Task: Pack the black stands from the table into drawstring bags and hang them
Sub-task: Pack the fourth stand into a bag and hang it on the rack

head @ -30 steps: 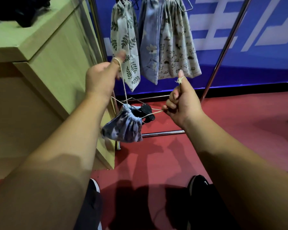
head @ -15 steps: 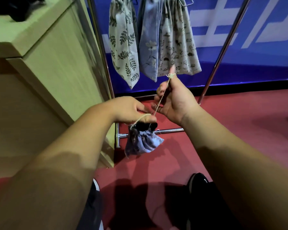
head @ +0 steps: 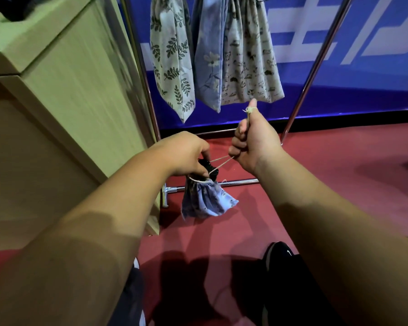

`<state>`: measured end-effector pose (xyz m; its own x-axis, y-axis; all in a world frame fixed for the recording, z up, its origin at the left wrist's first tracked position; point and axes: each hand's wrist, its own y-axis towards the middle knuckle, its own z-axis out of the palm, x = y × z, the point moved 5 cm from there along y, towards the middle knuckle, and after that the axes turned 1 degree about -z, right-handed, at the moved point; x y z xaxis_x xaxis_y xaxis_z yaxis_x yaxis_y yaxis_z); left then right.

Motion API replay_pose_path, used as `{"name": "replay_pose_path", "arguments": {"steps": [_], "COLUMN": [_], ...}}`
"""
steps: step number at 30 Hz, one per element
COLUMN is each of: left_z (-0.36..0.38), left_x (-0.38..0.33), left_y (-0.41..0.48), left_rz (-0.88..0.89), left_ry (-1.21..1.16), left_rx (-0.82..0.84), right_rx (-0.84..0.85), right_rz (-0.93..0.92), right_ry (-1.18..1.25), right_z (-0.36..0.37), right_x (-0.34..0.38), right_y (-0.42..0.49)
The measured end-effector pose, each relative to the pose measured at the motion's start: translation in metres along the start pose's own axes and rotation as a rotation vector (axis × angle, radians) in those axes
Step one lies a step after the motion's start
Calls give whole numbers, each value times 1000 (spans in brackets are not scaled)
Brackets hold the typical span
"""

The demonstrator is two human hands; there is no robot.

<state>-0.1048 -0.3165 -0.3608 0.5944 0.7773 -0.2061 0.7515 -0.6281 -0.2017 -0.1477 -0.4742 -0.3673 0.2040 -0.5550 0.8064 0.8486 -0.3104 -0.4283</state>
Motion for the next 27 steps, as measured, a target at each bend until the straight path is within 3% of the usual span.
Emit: {"name": "replay_pose_path", "arguments": {"steps": [7,18,27], "left_z": [-21,-27,-33], "left_x": [12,13,14], "left_y": [-12,-22,-36], "left_rz": [-20,-34,-67], "left_ry": [-160,-324,-584], "left_rx": [-110,-55,38], "right_rx": [-172,-248,-61], "right_rz": [-98,-370,-184], "right_ry": [-191,-601,-275], "right_z": [-30,-34,-17], "right_x": [-3,12,13], "right_y": [8,15,8]}}
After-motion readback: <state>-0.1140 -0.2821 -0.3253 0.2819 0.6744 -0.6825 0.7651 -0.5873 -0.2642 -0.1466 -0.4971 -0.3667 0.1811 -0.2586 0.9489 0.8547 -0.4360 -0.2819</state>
